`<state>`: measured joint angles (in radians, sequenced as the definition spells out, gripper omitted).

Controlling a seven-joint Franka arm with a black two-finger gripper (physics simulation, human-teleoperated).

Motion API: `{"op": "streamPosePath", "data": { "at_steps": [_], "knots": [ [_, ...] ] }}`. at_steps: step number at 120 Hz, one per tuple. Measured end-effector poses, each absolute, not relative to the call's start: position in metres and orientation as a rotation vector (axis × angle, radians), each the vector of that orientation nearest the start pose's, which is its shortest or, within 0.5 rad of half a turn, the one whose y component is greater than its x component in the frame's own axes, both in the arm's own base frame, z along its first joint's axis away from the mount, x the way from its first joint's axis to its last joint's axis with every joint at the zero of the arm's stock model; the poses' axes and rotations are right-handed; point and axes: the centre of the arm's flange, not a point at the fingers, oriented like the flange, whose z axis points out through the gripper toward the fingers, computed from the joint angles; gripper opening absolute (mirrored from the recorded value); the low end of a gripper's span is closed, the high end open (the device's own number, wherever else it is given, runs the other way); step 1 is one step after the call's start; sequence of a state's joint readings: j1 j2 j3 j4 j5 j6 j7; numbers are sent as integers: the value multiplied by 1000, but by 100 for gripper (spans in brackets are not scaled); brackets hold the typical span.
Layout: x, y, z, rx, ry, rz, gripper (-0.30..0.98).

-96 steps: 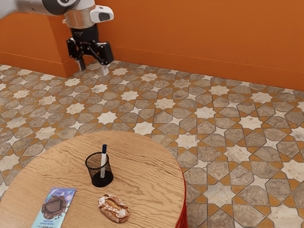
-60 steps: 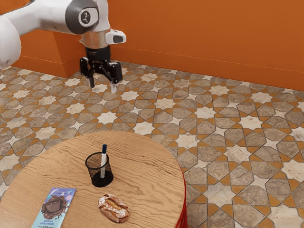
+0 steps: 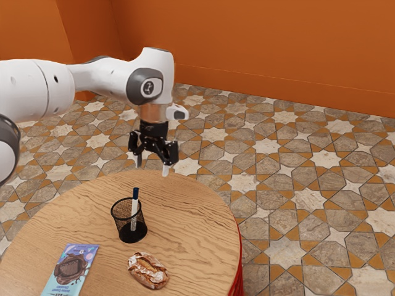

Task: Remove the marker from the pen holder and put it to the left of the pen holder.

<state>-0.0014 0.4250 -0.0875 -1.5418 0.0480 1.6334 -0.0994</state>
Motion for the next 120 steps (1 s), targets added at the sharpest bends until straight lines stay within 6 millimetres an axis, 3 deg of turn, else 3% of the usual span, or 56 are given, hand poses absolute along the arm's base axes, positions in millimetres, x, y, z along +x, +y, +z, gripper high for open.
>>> {"op": "streamPosePath", "data": {
  "at_steps": [25,37,76,104,120],
  "knots": [
    [592,-27,362,-3023,-38,571,69],
    [582,-27,354,-3031,-29,534,69],
    [584,-26,341,-3048,-10,443,68],
    [576,-27,346,-3051,-3,432,48],
    [574,-27,346,-3051,-3,436,28]
  ]
}}
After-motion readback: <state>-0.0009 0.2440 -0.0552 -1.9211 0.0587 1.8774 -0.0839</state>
